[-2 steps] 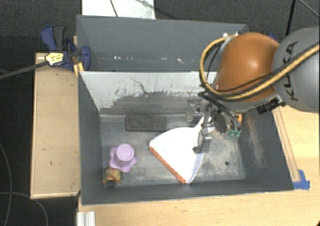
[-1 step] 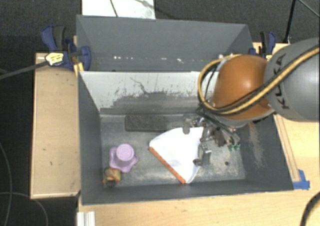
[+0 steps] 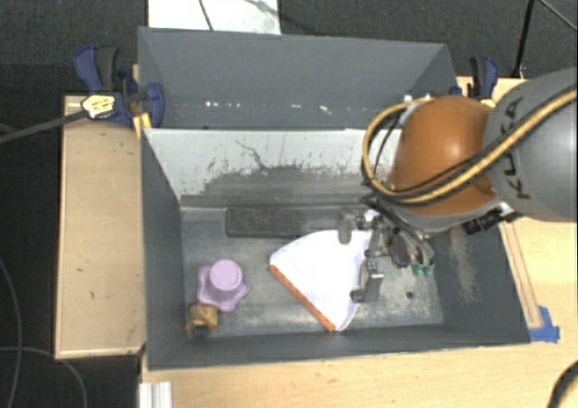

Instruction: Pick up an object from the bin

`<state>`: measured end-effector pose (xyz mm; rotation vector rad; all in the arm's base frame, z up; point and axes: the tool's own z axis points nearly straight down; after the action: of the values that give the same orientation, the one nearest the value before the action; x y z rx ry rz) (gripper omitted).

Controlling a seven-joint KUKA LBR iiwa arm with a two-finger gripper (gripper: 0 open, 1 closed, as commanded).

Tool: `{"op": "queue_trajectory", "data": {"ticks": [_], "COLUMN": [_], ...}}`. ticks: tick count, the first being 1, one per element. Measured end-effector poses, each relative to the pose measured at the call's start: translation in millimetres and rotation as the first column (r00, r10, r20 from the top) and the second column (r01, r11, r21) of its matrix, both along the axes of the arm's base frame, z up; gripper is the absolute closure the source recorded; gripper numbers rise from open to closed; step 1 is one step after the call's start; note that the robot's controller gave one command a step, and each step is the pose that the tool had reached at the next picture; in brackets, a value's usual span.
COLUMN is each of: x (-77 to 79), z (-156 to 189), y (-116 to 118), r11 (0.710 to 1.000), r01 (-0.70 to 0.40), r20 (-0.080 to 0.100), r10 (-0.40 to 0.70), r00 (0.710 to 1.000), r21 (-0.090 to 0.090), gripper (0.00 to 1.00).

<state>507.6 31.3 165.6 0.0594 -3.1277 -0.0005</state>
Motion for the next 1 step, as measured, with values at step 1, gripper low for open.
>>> {"op": "queue_trajectory", "data": {"ticks": [1], "x": [14.8], "z": [25.4], "y": [26.8], "r11": [0.986], "r01": [-0.164], "r20": [0.028], "r10": [0.164], "r00": [0.986], "r21": [-0.002], "gripper": [0.00]}}
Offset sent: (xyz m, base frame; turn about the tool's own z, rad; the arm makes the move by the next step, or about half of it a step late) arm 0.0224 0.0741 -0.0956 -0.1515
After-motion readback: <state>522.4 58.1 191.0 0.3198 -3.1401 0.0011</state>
